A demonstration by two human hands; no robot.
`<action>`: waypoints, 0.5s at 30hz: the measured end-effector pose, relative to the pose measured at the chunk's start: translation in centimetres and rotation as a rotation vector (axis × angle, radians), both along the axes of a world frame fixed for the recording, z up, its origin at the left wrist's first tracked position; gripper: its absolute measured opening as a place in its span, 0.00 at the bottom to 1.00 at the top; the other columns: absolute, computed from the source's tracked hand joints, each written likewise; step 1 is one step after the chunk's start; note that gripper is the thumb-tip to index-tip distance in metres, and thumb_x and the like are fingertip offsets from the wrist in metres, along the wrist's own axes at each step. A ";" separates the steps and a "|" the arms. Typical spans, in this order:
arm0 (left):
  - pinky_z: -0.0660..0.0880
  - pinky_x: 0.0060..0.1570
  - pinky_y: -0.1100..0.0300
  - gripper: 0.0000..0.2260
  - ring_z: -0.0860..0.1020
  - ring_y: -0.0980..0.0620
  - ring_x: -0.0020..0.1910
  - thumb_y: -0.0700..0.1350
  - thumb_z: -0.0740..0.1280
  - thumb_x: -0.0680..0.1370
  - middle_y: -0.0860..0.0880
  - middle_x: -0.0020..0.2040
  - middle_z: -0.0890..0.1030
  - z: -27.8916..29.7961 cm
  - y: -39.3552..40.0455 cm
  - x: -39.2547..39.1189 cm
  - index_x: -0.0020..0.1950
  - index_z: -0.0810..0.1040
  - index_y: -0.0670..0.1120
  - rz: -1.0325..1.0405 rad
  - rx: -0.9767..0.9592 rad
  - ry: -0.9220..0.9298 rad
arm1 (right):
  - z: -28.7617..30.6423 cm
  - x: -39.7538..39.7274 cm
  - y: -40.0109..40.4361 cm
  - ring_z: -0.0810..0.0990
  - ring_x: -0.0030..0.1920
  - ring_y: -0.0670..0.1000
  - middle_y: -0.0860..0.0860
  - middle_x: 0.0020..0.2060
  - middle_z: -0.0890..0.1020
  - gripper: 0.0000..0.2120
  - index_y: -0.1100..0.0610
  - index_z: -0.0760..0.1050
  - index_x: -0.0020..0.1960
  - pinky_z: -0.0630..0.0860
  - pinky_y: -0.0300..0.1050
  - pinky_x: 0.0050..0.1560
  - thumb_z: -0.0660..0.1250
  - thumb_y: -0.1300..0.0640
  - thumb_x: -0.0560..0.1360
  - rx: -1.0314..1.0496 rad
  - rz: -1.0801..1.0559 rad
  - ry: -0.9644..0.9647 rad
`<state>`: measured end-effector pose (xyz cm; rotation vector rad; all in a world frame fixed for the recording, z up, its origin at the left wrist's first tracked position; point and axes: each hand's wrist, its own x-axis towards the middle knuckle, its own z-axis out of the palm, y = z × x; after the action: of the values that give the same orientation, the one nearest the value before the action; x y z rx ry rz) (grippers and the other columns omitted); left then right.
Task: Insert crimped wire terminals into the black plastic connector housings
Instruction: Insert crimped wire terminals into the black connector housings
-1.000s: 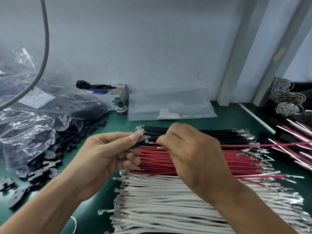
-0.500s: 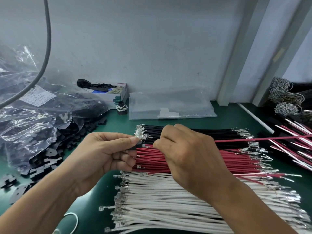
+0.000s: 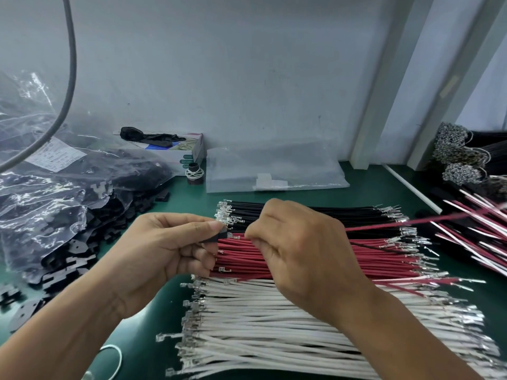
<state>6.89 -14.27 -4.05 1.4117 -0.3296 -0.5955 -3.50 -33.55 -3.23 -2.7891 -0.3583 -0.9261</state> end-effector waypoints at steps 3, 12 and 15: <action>0.79 0.30 0.60 0.24 0.79 0.49 0.29 0.49 0.82 0.59 0.40 0.36 0.82 0.0 -0.2 -0.2 0.48 0.87 0.36 -0.003 -0.007 -0.005 | -0.2 0.1 -0.3 0.77 0.41 0.44 0.43 0.40 0.78 0.05 0.51 0.83 0.46 0.76 0.47 0.40 0.67 0.56 0.77 0.271 0.036 0.033; 0.82 0.34 0.60 0.17 0.84 0.48 0.35 0.49 0.78 0.65 0.40 0.42 0.87 -0.2 -1.3 -1.6 0.51 0.88 0.45 0.060 -0.002 -0.199 | -1.2 0.6 0.2 0.78 0.44 0.47 0.44 0.44 0.78 0.05 0.52 0.81 0.51 0.77 0.50 0.44 0.67 0.53 0.81 0.325 -0.014 0.076; 0.82 0.35 0.62 0.15 0.84 0.49 0.32 0.47 0.79 0.63 0.41 0.38 0.87 -0.2 -1.2 -1.7 0.49 0.89 0.50 0.097 0.051 -0.450 | -1.1 0.6 -0.4 0.78 0.43 0.44 0.42 0.42 0.78 0.04 0.50 0.82 0.50 0.76 0.45 0.45 0.68 0.53 0.80 0.373 -0.019 0.091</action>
<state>5.24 -15.44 -4.24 1.5965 -0.6020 -0.2017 -2.93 -33.91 -4.29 -2.4843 -0.1287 -0.7748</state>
